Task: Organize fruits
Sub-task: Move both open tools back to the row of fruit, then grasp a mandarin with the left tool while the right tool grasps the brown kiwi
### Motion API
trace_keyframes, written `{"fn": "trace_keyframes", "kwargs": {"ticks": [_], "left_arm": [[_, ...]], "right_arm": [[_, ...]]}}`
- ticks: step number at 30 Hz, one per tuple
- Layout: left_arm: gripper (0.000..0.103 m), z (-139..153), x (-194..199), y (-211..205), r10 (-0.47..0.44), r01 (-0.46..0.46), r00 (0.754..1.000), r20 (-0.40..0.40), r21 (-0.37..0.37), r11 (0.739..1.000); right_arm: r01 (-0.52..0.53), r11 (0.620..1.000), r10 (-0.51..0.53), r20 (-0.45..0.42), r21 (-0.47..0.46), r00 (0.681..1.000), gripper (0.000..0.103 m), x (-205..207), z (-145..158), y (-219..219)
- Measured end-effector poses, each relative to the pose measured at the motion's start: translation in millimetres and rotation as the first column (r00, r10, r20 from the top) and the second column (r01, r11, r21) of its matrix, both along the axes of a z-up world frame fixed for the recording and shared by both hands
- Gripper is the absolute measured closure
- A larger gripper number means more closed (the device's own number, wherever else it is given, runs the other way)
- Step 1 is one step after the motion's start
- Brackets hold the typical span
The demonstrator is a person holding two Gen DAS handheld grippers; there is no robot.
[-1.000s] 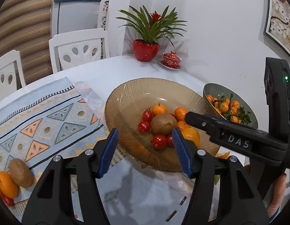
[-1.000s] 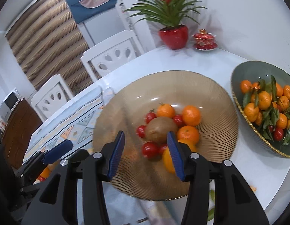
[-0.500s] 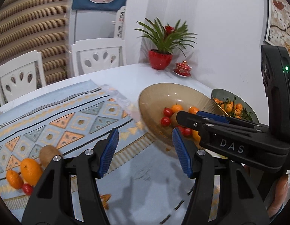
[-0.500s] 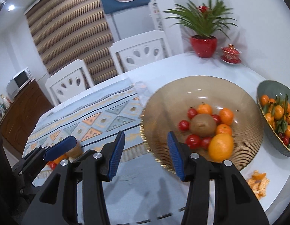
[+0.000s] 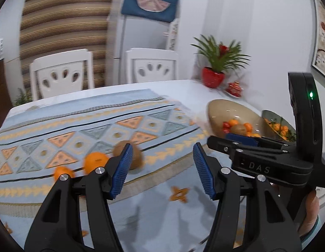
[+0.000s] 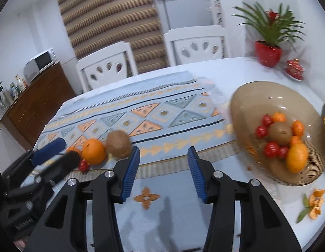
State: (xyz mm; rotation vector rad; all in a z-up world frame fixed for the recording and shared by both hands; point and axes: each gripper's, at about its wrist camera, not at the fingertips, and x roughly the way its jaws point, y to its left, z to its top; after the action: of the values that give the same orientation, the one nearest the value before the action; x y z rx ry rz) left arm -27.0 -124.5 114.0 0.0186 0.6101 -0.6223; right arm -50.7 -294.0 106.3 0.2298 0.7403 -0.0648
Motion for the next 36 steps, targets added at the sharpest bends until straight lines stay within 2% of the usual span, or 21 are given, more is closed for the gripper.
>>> {"fn": "trace_keyframes", "kwargs": {"ticks": [6, 9, 13, 16, 18, 21, 23, 27, 31, 33, 36], "left_arm": [[0.044, 1, 24, 69, 0.139, -0.14, 0.99, -0.027, -0.053, 0.989], [0.044, -4, 40, 106, 0.187, -0.196, 0.98, -0.071, -0.144, 0.97], [0.044, -26, 59, 132, 0.243, -0.262, 0.961, -0.129, -0.163, 0.951], [0.044, -45, 69, 139, 0.252, -0.28, 0.953, -0.167, -0.172, 0.944], [0.044, -59, 73, 140, 0.256, -0.286, 0.949, -0.186, -0.161, 0.945], [0.049, -77, 80, 130, 0.283, -0.303, 0.935, -0.212, -0.066, 0.951], [0.049, -79, 79, 119, 0.295, -0.3, 0.938, -0.181, 0.001, 0.954], [0.049, -82, 75, 106, 0.28, -0.274, 0.947, -0.156, 0.058, 0.96], [0.049, -84, 76, 105, 0.284, -0.276, 0.946, -0.158, 0.072, 0.958], [0.049, -85, 79, 109, 0.286, -0.28, 0.941, -0.179, 0.06, 0.958], [0.047, -85, 81, 114, 0.281, -0.279, 0.938, -0.203, 0.037, 0.96]], "right_arm": [[-0.062, 0.998, 0.062, -0.01, 0.008, 0.998, 0.056, 17, -16, 32], [-0.082, 0.996, 0.082, -0.012, 0.02, 0.997, 0.056, 25, -31, 43], [-0.116, 0.992, 0.119, -0.052, 0.055, 0.992, 0.057, 38, -56, 56], [-0.127, 0.991, 0.129, -0.052, 0.034, 0.99, 0.057, 43, -65, 64], [-0.133, 0.991, 0.134, -0.053, 0.022, 0.99, 0.057, 46, -72, 67], [-0.128, 0.991, 0.13, -0.063, 0.027, 0.99, 0.056, 48, -76, 66], [-0.124, 0.992, 0.126, -0.061, 0.034, 0.99, 0.056, 49, -77, 64], [-0.126, 0.991, 0.129, -0.084, 0.049, 0.988, 0.056, 51, -78, 62], [-0.138, 0.982, 0.156, -0.145, 0.128, 0.977, 0.056, 63, -68, 58], [-0.151, 0.978, 0.171, -0.138, 0.145, 0.976, 0.056, 69, -56, 58], [-0.172, 0.981, 0.183, -0.126, 0.093, 0.975, 0.053, 83, -49, 67]]}}
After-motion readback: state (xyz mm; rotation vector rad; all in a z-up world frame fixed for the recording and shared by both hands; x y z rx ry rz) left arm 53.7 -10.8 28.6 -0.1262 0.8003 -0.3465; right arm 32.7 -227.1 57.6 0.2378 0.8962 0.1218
